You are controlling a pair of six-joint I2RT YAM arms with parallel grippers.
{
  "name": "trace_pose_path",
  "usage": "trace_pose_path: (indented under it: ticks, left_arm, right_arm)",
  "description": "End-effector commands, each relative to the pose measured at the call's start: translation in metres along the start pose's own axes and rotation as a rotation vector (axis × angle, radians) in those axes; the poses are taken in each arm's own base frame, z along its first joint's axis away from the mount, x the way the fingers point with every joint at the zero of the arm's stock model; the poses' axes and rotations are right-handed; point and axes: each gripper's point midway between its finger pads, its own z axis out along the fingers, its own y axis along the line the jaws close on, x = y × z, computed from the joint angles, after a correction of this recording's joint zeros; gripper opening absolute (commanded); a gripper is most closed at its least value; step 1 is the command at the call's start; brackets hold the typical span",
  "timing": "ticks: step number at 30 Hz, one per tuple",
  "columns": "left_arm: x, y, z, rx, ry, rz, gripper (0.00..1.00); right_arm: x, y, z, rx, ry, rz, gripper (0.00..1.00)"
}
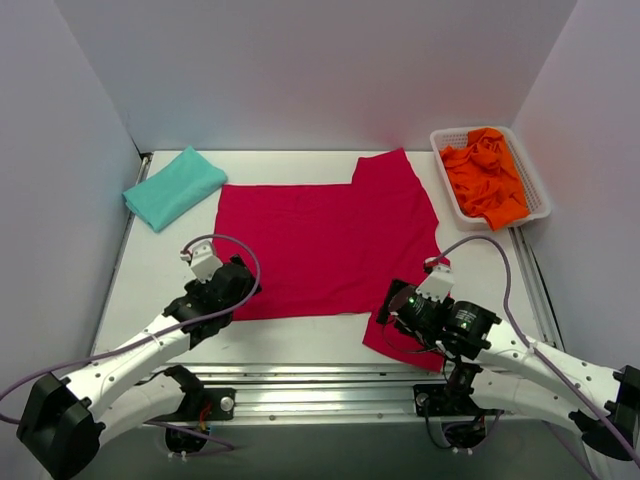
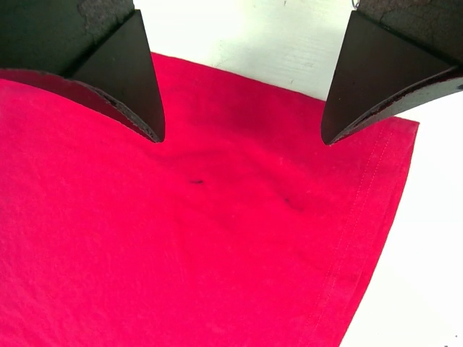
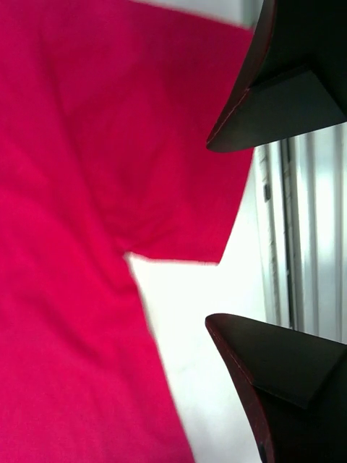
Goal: Fold and stack the t-shirts
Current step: Flatten out the tshirt, then grap the side of the flattened tshirt closest away from the robot with both arms
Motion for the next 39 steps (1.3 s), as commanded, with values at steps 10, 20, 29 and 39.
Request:
trace_pose_path:
  ticks: [10,20,29,39]
  left_arm:
    - [0.023,-0.024,0.026,0.071,0.041,-0.039,0.98]
    - [0.034,-0.034,0.04,0.156,0.086,-0.023,0.98]
    - [0.026,-0.026,0.046,0.19,0.085,-0.072,0.98]
    - [0.032,-0.029,0.053,0.197,0.117,-0.066,0.98]
  right_arm:
    - [0.014,-0.024,-0.002,0.121,0.035,0.031,0.95]
    - [0.028,-0.088,0.045,0.458,0.302,0.125,0.92]
    - [0.009,-0.099,0.005,0.586,0.288,0.339,0.89]
    - [0.06,-0.1,0.003,0.56,0.439,0.433,0.87]
